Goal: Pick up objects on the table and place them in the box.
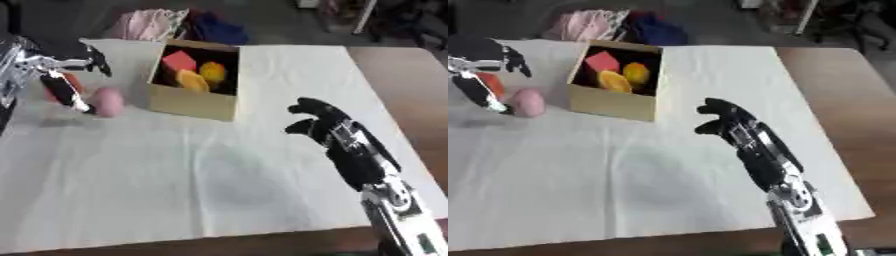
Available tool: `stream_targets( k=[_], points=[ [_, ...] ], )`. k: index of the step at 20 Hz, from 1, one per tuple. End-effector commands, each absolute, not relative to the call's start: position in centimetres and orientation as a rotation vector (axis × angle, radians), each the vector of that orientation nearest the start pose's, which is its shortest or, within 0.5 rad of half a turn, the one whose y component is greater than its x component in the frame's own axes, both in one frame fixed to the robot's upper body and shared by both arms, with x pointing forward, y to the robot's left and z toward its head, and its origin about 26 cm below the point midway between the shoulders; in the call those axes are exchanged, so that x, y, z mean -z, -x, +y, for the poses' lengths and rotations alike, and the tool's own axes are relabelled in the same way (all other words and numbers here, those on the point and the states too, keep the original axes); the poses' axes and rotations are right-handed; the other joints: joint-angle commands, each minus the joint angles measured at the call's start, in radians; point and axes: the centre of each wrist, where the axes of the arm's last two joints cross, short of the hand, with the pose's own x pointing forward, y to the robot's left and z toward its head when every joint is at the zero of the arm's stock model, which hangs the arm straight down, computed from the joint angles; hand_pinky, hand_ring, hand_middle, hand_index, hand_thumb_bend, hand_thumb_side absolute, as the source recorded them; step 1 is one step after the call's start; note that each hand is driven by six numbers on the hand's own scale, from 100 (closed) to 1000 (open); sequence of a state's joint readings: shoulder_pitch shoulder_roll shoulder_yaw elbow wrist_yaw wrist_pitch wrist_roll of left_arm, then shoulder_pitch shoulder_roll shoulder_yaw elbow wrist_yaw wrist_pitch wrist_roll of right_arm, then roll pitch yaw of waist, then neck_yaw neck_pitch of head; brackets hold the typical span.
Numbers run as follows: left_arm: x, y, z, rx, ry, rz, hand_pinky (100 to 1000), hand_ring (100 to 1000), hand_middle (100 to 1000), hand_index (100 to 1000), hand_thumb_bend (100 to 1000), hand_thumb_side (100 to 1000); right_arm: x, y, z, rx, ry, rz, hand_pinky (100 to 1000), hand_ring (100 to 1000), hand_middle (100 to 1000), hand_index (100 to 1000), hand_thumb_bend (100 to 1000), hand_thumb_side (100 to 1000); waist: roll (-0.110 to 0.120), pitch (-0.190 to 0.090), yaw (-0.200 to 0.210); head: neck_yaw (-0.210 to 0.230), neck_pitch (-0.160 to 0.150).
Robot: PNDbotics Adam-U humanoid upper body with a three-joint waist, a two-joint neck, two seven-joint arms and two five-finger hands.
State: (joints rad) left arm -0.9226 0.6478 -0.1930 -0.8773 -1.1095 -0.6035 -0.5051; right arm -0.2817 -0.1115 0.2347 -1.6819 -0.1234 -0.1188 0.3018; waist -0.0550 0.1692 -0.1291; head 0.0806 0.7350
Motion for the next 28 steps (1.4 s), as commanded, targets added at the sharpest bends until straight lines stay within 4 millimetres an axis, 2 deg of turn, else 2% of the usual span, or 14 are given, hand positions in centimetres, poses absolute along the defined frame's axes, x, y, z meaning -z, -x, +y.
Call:
stream_targets(
  k=[1, 9, 19, 22, 28],
  points=[
    [-22.1, -46.5, 36.5, 2.140, -0.923, -0.978, 781, 700, 734, 831, 547, 424, -9.9, -32.7, -17.5, -0.592, -0.470, -1.991, 819, 696, 804, 886, 100, 806, 0.000, -0.010, -0.002, 0.000, -0.001],
    [-20.8, -46.5, 36.9, 2.126, -0.937, -0.952, 733, 637, 675, 805, 518, 422, -9.8, -32.7, -17.5, -0.591, -0.469, -1.991, 820, 696, 804, 886, 100, 807, -0.001, -0.009, -0.002, -0.002, -0.002],
    [-20.4, -46.4, 37.2, 2.076, -1.024, -1.077, 592, 464, 474, 650, 409, 348, -9.9, -32.7, -17.5, -0.592, -0.470, -1.992, 820, 696, 804, 885, 100, 808, -0.002, -0.010, -0.001, -0.002, -0.004],
    [-20.5, -46.3, 37.2, 2.057, -1.061, -1.129, 546, 412, 415, 590, 327, 319, -9.9, -32.7, -17.5, -0.592, -0.470, -1.990, 820, 696, 804, 885, 100, 809, -0.002, -0.010, -0.001, -0.002, -0.004],
    [-20.7, -46.1, 37.4, 2.012, -1.128, -1.228, 521, 368, 361, 533, 307, 298, -9.9, -32.7, -17.5, -0.593, -0.468, -1.989, 820, 696, 805, 884, 100, 813, -0.002, -0.010, -0.001, -0.002, -0.006]
  ],
)
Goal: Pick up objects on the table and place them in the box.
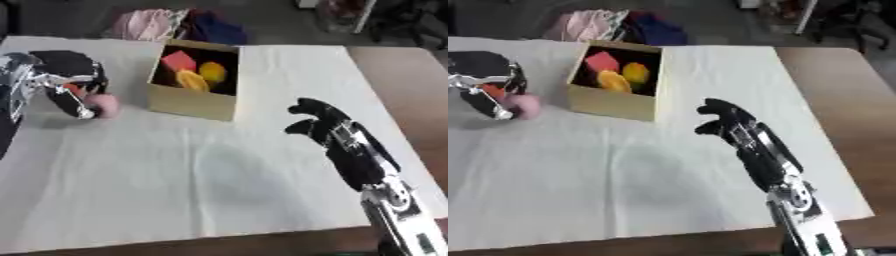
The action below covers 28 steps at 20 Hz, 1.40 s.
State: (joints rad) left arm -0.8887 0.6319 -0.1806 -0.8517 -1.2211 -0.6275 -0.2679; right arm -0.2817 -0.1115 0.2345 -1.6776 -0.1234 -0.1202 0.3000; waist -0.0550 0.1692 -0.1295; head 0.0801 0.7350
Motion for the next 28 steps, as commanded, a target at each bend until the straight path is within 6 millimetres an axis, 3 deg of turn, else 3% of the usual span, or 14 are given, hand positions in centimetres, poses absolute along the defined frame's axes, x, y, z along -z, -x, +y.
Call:
stream_targets(
  k=[1, 5, 11, 18, 23, 28],
  points=[
    [-20.7, -46.1, 37.5, 2.009, -1.137, -1.236, 521, 367, 359, 533, 304, 295, -9.9, -32.7, -17.6, -0.593, -0.467, -1.990, 820, 696, 805, 885, 100, 812, -0.002, -0.010, -0.001, -0.002, -0.006],
    [-21.8, -46.0, 37.8, 1.988, -1.176, -1.281, 524, 364, 356, 532, 293, 281, -9.9, -32.7, -17.6, -0.592, -0.464, -1.989, 820, 696, 805, 885, 100, 813, -0.002, -0.011, 0.000, -0.002, -0.006],
    [-25.0, -45.7, 37.6, 1.924, -1.227, -1.406, 527, 363, 357, 537, 240, 245, -9.8, -32.7, -17.6, -0.591, -0.463, -1.988, 821, 696, 805, 885, 100, 813, -0.001, -0.013, 0.001, -0.001, -0.003],
    [-28.2, -46.7, 33.6, 1.863, -1.174, -1.611, 523, 360, 356, 538, 163, 216, -9.7, -32.7, -17.4, -0.596, -0.476, -1.983, 821, 696, 805, 885, 100, 814, -0.006, -0.017, -0.005, 0.011, -0.002],
    [-28.1, -48.0, 30.0, 1.845, -1.101, -1.664, 526, 365, 365, 549, 103, 211, -9.7, -32.6, -17.0, -0.601, -0.497, -1.979, 821, 696, 805, 886, 100, 815, -0.009, -0.015, -0.024, 0.030, -0.003],
    [-25.8, -49.3, 27.1, 1.797, -1.033, -1.676, 550, 386, 389, 575, 100, 216, -9.8, -32.6, -16.5, -0.607, -0.523, -1.975, 821, 697, 805, 886, 100, 819, -0.014, -0.011, -0.047, 0.048, -0.007]
  ],
)
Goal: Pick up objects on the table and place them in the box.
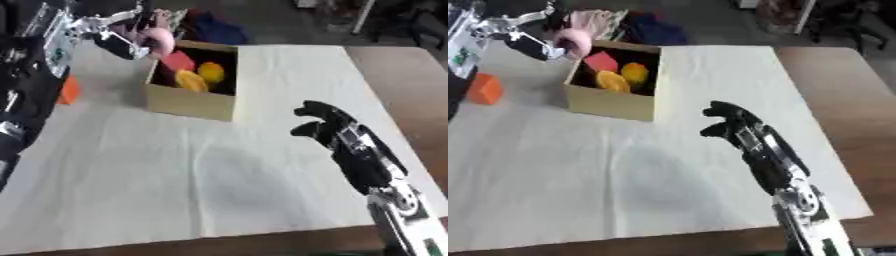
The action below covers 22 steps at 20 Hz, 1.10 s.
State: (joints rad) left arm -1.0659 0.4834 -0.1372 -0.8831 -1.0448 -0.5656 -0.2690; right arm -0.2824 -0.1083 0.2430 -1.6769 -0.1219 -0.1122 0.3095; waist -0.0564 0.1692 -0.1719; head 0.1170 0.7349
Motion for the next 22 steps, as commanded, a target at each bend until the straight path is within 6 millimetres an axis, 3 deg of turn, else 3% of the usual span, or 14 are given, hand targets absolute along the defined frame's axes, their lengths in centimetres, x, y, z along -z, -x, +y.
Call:
stream_targets(
  k=[1, 7, 13, 17, 22],
  points=[
    [-25.2, -49.5, 26.7, -2.439, 1.399, 2.290, 559, 393, 396, 582, 100, 222, -9.8, -32.6, -16.4, -0.609, -0.530, -1.975, 821, 697, 805, 886, 100, 819, -0.013, -0.011, -0.010, 0.014, -0.008],
    [-22.5, -49.7, 25.5, -2.336, 1.439, 2.482, 639, 531, 556, 745, 100, 212, -9.7, -32.5, -16.2, -0.607, -0.541, -1.970, 821, 697, 805, 886, 100, 822, -0.017, -0.006, -0.024, 0.018, -0.010],
    [-23.0, -49.5, 25.5, -2.233, 1.467, 2.602, 738, 673, 741, 869, 122, 176, -9.7, -32.5, -16.2, -0.607, -0.541, -1.970, 822, 697, 806, 886, 100, 821, -0.018, -0.007, -0.017, 0.012, -0.011],
    [-23.3, -49.3, 26.2, -2.264, 1.461, 2.598, 779, 734, 805, 899, 117, 328, -9.6, -32.5, -16.4, -0.604, -0.532, -1.969, 822, 697, 806, 886, 100, 820, -0.019, -0.009, -0.010, 0.007, -0.012],
    [-24.7, -48.7, 28.6, -2.329, 1.459, 2.548, 767, 711, 778, 876, 166, 188, -9.7, -32.6, -16.7, -0.602, -0.517, -1.972, 822, 697, 806, 886, 100, 819, -0.015, -0.010, 0.004, -0.010, -0.013]
  ],
)
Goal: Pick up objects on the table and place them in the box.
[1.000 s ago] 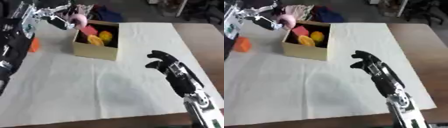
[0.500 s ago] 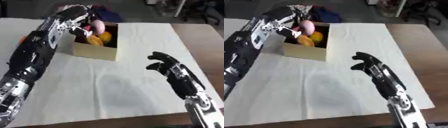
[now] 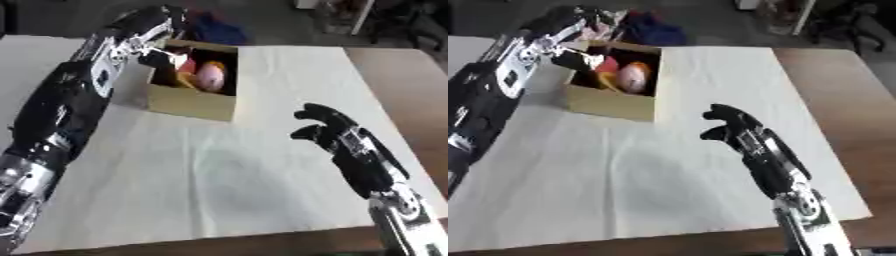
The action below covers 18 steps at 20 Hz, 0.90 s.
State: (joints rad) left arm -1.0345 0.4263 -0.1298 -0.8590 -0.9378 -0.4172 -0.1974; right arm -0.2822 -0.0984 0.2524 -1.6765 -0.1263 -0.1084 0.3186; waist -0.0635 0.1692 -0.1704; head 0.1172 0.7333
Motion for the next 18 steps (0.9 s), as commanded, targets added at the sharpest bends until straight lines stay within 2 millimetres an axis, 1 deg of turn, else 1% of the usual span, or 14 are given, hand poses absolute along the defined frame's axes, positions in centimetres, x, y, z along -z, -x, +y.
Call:
stream_targets(
  k=[1, 5, 6, 9, 10, 11, 14, 18],
  points=[
    [-25.1, -48.5, 29.3, 1.580, -0.993, -1.718, 767, 709, 776, 871, 179, 188, -9.7, -32.6, -16.8, -0.601, -0.512, -1.973, 822, 697, 806, 886, 100, 818, -0.007, -0.011, 0.005, -0.013, -0.011],
    [-26.7, -47.3, 33.5, 1.570, -1.044, -1.650, 776, 719, 787, 879, 212, 198, -9.6, -32.7, -17.2, -0.598, -0.493, -1.974, 822, 697, 806, 886, 100, 817, -0.001, -0.013, 0.020, -0.029, -0.012],
    [-26.9, -47.0, 34.5, 1.573, -1.051, -1.619, 783, 728, 796, 884, 235, 211, -9.6, -32.7, -17.2, -0.599, -0.491, -1.975, 822, 697, 806, 886, 100, 817, 0.000, -0.013, 0.023, -0.031, -0.012],
    [-27.1, -46.3, 37.2, 1.623, -1.047, -1.475, 792, 739, 812, 896, 289, 243, -9.7, -32.7, -17.2, -0.606, -0.489, -1.976, 822, 697, 806, 886, 100, 816, 0.002, -0.015, 0.030, -0.036, -0.013],
    [-27.2, -46.1, 38.1, 1.638, -1.048, -1.424, 797, 744, 816, 896, 325, 259, -9.7, -32.7, -17.3, -0.606, -0.487, -1.975, 822, 697, 806, 886, 100, 816, 0.002, -0.015, 0.031, -0.037, -0.014],
    [-27.2, -45.9, 38.8, 1.652, -1.050, -1.376, 800, 746, 819, 898, 340, 266, -9.7, -32.7, -17.3, -0.606, -0.484, -1.975, 822, 697, 806, 886, 100, 816, 0.002, -0.016, 0.032, -0.037, -0.014],
    [-26.9, -45.4, 40.7, 1.680, -1.056, -1.241, 810, 754, 831, 904, 429, 307, -9.6, -32.8, -17.4, -0.608, -0.480, -1.975, 823, 697, 806, 885, 100, 817, 0.002, -0.016, 0.034, -0.039, -0.015],
    [-25.9, -45.1, 42.5, 1.680, -1.075, -1.125, 814, 761, 835, 905, 463, 324, -9.7, -32.8, -17.4, -0.608, -0.479, -1.976, 823, 697, 807, 885, 100, 816, 0.002, -0.015, 0.035, -0.040, -0.015]
  ],
)
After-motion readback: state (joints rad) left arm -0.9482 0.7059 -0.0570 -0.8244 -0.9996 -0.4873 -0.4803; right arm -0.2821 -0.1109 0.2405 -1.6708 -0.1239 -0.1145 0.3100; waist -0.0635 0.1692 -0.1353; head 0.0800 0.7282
